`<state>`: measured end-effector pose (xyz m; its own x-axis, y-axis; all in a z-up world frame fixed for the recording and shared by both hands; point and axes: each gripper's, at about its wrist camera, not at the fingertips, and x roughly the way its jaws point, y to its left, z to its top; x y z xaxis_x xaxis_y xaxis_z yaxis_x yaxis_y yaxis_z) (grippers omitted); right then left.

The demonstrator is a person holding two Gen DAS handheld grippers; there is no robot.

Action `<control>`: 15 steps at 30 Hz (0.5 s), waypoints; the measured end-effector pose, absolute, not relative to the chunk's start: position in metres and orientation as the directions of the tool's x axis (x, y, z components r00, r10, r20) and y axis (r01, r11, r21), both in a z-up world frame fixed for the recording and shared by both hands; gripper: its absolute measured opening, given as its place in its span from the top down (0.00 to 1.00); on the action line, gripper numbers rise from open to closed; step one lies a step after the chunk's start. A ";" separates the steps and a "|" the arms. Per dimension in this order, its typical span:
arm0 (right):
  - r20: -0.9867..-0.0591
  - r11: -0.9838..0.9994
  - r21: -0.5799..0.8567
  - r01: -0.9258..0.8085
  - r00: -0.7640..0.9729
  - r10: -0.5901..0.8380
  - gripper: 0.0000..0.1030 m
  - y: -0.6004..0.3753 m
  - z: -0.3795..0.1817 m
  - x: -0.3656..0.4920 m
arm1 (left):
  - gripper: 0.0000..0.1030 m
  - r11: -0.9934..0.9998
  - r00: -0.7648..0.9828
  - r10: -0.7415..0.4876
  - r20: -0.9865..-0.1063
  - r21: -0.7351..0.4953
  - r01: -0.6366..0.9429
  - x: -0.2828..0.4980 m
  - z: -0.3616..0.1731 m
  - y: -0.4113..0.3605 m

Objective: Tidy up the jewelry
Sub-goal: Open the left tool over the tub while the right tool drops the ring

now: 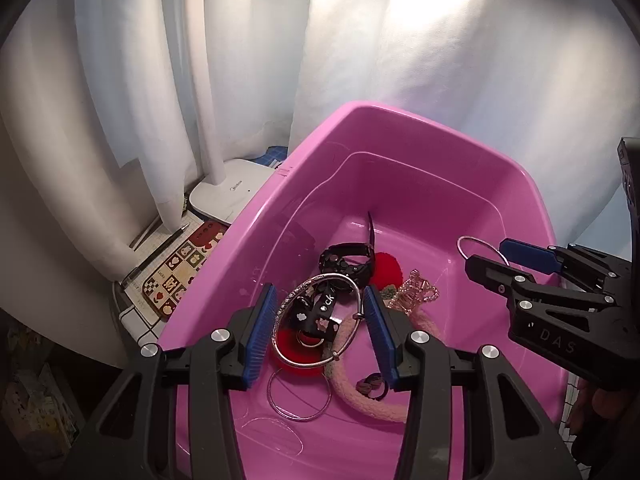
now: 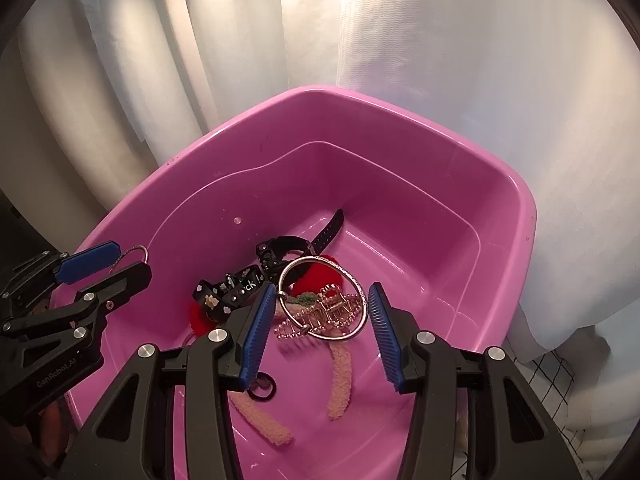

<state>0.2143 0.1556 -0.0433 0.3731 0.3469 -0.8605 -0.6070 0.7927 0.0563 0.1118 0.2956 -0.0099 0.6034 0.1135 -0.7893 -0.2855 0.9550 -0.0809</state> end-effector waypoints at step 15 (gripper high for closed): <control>-0.856 0.811 0.048 -0.583 0.394 0.334 0.44 0.151 -0.036 0.215 | 0.28 0.952 0.596 0.128 -0.793 -0.071 -0.299 0.110 -0.011 0.297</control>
